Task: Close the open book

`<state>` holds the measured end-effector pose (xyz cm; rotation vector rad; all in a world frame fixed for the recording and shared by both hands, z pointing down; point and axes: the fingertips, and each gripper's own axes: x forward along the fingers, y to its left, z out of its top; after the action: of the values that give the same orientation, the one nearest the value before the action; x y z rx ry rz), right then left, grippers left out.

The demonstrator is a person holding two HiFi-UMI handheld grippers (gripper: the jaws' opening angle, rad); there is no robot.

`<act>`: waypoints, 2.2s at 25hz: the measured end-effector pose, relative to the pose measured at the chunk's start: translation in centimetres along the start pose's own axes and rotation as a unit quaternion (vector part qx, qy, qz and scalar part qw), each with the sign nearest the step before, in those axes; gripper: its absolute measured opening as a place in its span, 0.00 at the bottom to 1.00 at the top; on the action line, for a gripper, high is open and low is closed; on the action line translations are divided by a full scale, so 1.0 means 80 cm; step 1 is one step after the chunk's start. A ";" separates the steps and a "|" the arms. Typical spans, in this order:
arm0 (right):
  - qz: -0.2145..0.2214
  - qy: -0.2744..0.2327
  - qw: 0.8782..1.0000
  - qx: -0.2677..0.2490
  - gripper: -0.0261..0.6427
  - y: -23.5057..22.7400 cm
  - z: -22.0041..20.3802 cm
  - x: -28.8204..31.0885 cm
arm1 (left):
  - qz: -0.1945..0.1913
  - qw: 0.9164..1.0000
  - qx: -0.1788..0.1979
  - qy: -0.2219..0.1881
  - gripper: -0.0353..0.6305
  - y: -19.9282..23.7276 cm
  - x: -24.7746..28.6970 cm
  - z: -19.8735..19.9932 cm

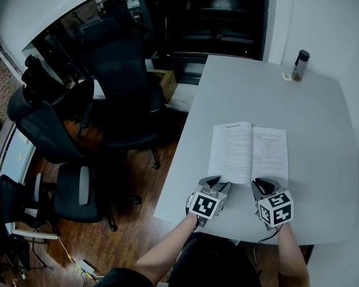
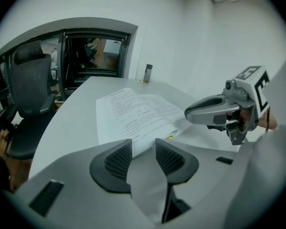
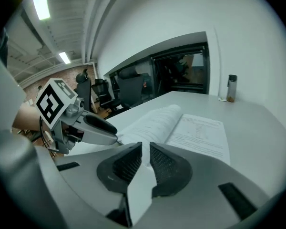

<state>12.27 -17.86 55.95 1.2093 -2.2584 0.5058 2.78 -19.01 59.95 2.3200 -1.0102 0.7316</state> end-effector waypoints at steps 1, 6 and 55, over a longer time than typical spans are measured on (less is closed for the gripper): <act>0.011 0.003 1.000 -0.013 0.14 0.011 0.003 0.008 | 0.004 1.000 -0.002 0.001 0.29 0.005 -0.004 -0.002; 0.013 0.020 0.997 -0.069 0.44 0.046 0.017 0.049 | 0.020 1.000 -0.010 0.007 0.29 0.026 -0.022 -0.012; -0.184 -0.001 0.981 0.067 0.39 -0.143 -0.048 -0.093 | 0.053 0.995 -0.058 -0.057 0.06 -0.024 0.018 0.024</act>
<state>26.43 -17.00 55.36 1.6511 -1.9596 0.5165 5.61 -19.83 59.03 2.2419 -1.2021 0.5696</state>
